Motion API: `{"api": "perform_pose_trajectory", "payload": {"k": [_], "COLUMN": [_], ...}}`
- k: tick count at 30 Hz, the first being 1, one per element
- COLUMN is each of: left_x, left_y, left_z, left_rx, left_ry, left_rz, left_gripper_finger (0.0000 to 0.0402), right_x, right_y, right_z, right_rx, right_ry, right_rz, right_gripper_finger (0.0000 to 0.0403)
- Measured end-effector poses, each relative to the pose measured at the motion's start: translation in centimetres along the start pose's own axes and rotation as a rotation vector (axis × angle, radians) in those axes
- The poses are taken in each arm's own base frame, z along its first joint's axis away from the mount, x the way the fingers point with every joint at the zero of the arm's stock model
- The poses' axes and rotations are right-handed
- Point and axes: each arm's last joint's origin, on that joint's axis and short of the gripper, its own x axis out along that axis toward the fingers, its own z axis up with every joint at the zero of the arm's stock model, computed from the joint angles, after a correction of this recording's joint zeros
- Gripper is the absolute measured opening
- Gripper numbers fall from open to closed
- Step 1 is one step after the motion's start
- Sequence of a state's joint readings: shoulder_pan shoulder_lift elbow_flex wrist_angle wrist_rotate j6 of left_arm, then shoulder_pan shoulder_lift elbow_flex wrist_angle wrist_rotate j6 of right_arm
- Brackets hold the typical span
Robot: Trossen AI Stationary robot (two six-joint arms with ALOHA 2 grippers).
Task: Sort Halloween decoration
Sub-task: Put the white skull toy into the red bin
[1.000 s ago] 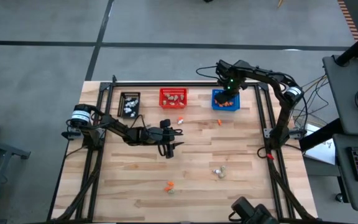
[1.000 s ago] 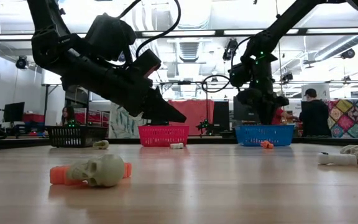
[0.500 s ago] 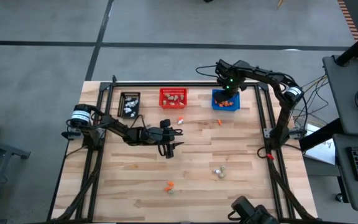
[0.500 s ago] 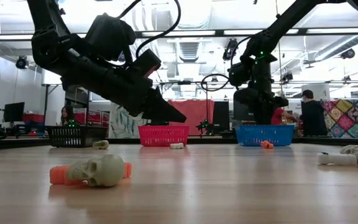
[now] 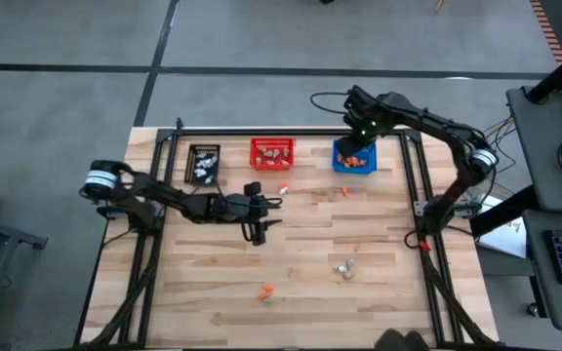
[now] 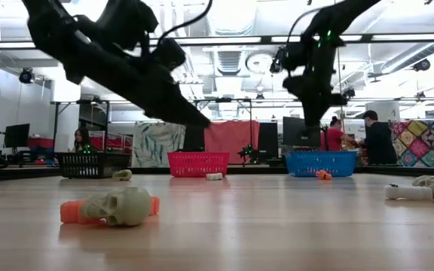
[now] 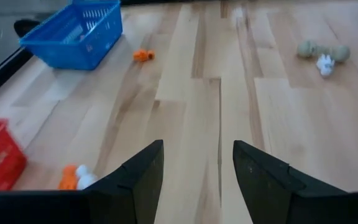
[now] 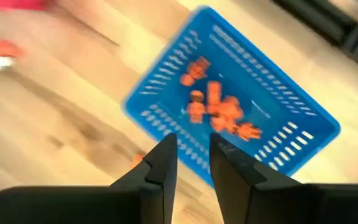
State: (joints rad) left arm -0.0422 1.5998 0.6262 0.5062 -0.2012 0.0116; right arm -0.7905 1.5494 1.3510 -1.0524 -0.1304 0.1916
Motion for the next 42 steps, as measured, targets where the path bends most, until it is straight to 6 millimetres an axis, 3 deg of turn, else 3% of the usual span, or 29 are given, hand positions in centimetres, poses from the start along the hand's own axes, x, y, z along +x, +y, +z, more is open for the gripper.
{"api": "perform_pose_trajectory", "payload": {"k": [10, 21, 33, 42], "left_x": [-4.6, -6.9, -6.1, -5.2], "left_y": [1.3, 3.4, 6.8, 7.8], "left_z": [0.2, -1.8, -2.3, -3.3], "left_rx": [-0.002, -0.04, 0.047, 0.085], "left_ry": [0.242, 0.518, 0.686, 0.739], "left_rz": [0.119, 0.229, 0.201, 0.204], "left_gripper_finger": [0.0175, 0.0175, 0.0175, 0.0175], "right_x": [-4.6, -5.6, -5.7, -5.3], "right_y": [6.3, 12.8, 16.1, 16.4], "right_z": [-3.3, -7.6, -10.0, -10.2], "right_rx": [-0.218, -0.432, -0.54, -0.553], "right_ry": [-0.206, -0.291, -0.312, -0.317], "right_rz": [0.121, 0.136, 0.2, 0.211], "right_gripper_finger": [0.0079, 0.0077, 0.0073, 0.0073]}}
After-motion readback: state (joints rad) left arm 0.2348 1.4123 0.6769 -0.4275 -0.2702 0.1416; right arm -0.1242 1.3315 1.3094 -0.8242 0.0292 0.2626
